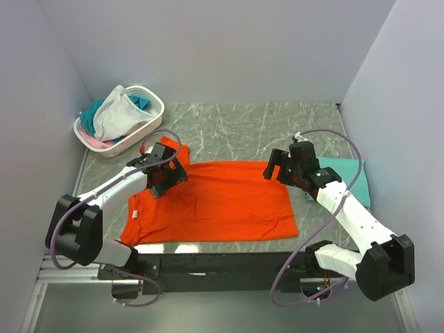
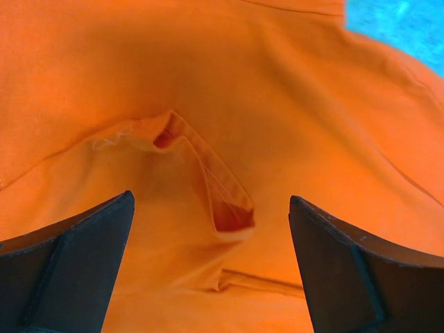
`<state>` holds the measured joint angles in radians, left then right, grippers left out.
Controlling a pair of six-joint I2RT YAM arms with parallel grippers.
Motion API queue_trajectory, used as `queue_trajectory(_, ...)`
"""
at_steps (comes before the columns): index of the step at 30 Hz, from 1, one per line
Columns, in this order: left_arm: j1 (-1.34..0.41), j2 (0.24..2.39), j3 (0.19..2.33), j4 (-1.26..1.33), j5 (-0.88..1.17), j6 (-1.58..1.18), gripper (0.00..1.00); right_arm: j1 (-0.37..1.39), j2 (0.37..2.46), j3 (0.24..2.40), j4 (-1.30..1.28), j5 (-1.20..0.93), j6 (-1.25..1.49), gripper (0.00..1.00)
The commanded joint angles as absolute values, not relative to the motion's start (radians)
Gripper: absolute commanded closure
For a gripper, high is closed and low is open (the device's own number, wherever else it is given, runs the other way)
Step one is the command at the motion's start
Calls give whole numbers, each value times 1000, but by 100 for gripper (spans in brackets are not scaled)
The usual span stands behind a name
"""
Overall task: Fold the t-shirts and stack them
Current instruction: Fold the tshirt
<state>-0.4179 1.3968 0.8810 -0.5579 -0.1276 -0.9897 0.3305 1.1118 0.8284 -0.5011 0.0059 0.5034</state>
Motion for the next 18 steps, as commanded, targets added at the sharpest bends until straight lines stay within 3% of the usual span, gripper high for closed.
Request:
queue_trajectory(1,-414,1423,870,-496,-167,-1017,1,318,1115,827,-468,-26,471,0)
queue_trajectory(7,-394,1525,920,-482,-247,-994,1,308,1104,811,-462,-23,465,0)
queue_trajectory(18,-353,1608,940,-465,-184,-986,1,299,1078,785,-472,-12,465,0)
